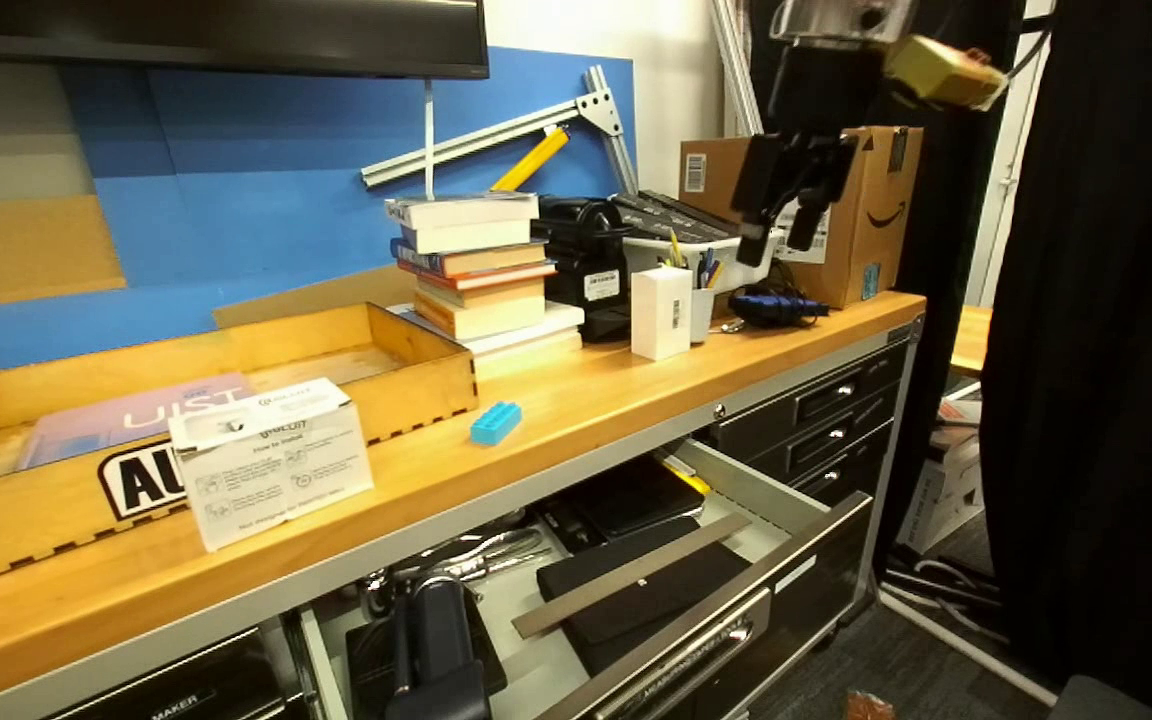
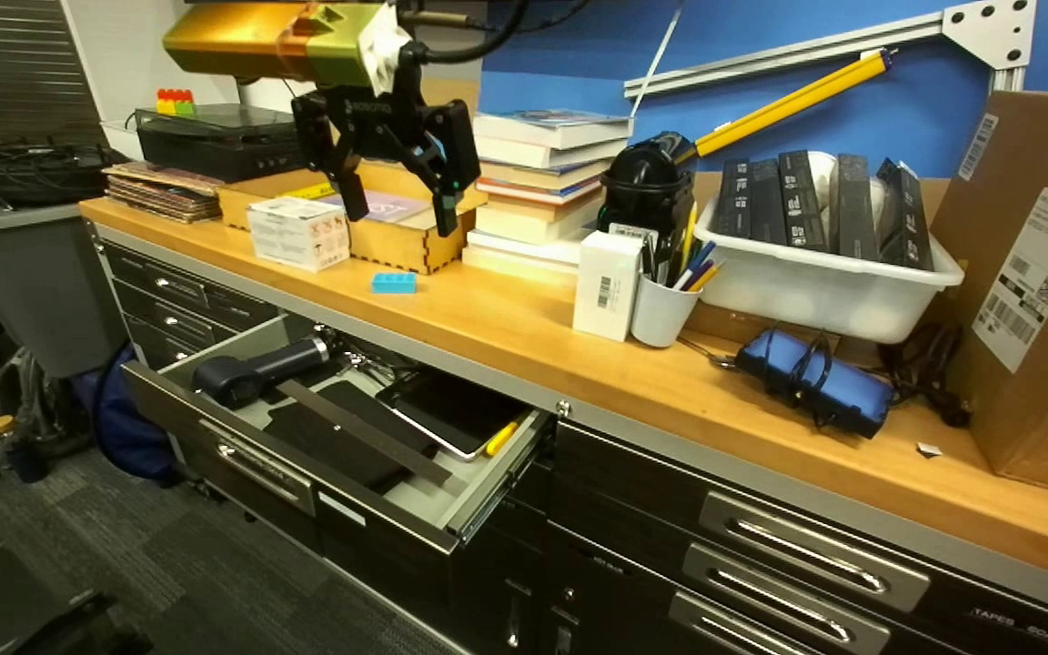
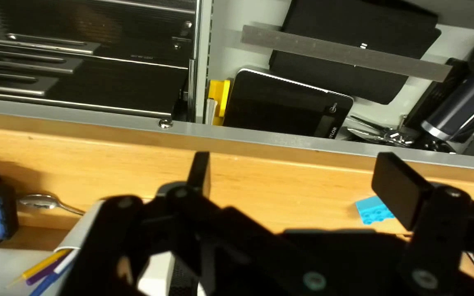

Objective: Put the blue object in the drawer, then close it

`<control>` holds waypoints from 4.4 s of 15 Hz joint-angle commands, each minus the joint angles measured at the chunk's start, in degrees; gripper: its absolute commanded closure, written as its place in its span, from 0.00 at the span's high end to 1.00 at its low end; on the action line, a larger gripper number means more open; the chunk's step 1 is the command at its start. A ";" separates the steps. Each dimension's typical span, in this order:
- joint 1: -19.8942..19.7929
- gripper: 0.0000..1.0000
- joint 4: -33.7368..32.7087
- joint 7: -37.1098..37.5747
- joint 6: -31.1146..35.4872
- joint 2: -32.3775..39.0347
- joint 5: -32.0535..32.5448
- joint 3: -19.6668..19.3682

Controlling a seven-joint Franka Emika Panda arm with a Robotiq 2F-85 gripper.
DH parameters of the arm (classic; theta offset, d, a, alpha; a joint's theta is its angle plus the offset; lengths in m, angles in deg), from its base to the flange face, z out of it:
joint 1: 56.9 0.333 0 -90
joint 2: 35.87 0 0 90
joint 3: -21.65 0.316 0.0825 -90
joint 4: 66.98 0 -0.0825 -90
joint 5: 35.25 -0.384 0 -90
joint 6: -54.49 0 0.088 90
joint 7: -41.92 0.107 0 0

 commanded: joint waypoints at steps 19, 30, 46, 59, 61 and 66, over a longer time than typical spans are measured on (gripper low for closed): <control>7.94 1.00 -19.34 11.53 11.54 35.59 9.05 14.84; 9.80 1.00 -28.28 10.85 13.90 44.09 12.59 14.31; 7.65 0.51 -29.88 1.29 6.85 44.65 9.63 15.13; 3.58 0.47 -5.13 8.73 8.13 29.51 9.43 10.27; 3.78 0.47 -1.11 11.86 10.89 28.47 9.72 10.13; 4.71 0.86 6.60 20.75 18.55 28.05 11.17 10.21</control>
